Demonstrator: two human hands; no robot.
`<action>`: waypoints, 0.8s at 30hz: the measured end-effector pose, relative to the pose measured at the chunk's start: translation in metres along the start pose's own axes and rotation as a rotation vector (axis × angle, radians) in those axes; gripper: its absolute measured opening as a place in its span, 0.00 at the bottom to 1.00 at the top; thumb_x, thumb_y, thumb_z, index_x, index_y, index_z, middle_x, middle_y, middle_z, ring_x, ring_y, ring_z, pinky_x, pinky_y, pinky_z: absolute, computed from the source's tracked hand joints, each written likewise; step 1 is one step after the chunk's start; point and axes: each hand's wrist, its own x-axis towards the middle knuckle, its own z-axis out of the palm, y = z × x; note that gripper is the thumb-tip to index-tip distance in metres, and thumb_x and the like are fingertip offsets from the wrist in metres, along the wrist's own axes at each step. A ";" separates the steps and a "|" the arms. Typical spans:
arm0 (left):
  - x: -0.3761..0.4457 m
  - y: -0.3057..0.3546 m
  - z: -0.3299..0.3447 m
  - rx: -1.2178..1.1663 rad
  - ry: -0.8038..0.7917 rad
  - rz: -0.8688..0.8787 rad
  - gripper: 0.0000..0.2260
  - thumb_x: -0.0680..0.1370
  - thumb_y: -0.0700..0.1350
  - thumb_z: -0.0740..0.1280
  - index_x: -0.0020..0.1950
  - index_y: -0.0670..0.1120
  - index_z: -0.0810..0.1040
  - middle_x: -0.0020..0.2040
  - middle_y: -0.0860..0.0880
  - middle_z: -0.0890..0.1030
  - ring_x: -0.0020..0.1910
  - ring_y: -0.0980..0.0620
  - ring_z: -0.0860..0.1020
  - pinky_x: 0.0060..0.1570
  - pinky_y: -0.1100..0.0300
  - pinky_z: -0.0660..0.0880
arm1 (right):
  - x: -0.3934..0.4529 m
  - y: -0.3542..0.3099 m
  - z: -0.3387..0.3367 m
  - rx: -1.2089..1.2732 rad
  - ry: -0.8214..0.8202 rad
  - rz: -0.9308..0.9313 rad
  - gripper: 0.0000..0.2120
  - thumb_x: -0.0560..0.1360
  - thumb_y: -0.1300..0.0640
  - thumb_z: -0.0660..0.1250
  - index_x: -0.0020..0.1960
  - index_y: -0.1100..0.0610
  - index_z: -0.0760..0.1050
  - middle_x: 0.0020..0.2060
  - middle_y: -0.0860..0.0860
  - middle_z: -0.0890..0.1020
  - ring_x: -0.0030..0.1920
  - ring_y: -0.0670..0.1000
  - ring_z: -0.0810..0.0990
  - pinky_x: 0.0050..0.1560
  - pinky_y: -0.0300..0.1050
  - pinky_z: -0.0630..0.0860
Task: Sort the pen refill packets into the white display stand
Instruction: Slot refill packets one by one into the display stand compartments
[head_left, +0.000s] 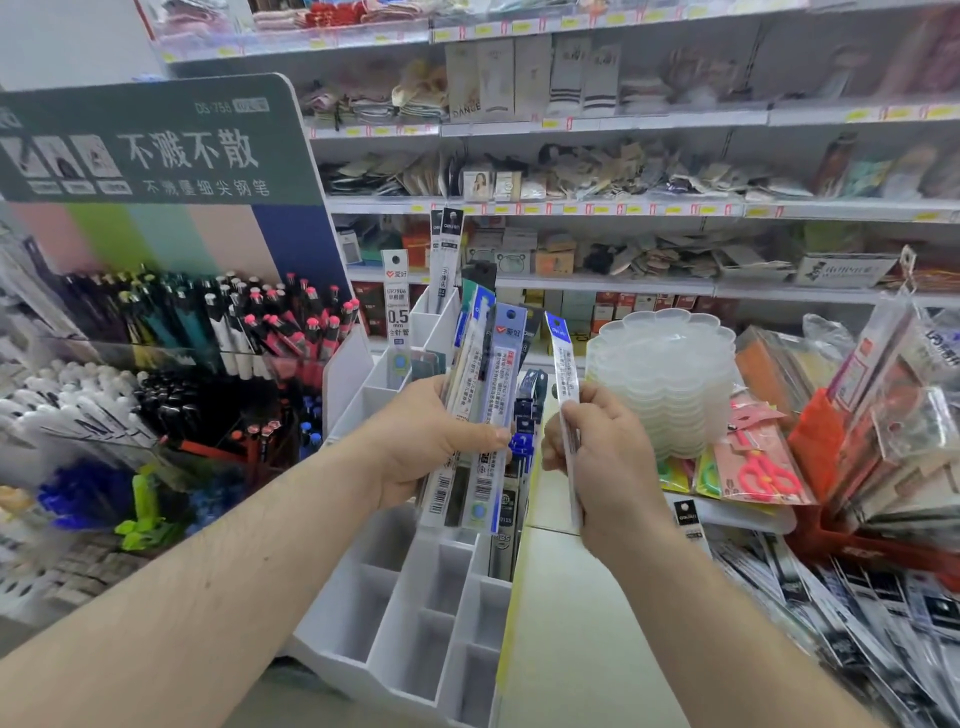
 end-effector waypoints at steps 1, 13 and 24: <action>0.000 -0.001 0.000 0.000 0.002 0.009 0.14 0.73 0.31 0.72 0.56 0.42 0.80 0.44 0.47 0.86 0.43 0.50 0.85 0.46 0.55 0.82 | -0.001 0.003 0.003 -0.006 -0.008 -0.025 0.07 0.83 0.59 0.60 0.47 0.56 0.72 0.24 0.45 0.73 0.26 0.46 0.71 0.29 0.39 0.70; -0.001 -0.001 -0.004 -0.078 -0.077 -0.032 0.26 0.66 0.37 0.78 0.63 0.39 0.77 0.54 0.38 0.84 0.53 0.38 0.84 0.55 0.39 0.79 | 0.005 -0.001 0.011 0.072 -0.081 0.065 0.02 0.78 0.61 0.68 0.47 0.60 0.75 0.43 0.57 0.86 0.39 0.53 0.87 0.35 0.47 0.81; 0.001 0.000 -0.002 -0.030 -0.031 -0.075 0.16 0.75 0.31 0.70 0.61 0.42 0.76 0.46 0.46 0.86 0.46 0.47 0.86 0.46 0.49 0.81 | 0.007 -0.010 -0.004 0.119 -0.038 0.123 0.04 0.79 0.59 0.66 0.47 0.56 0.73 0.29 0.51 0.73 0.20 0.44 0.66 0.19 0.34 0.64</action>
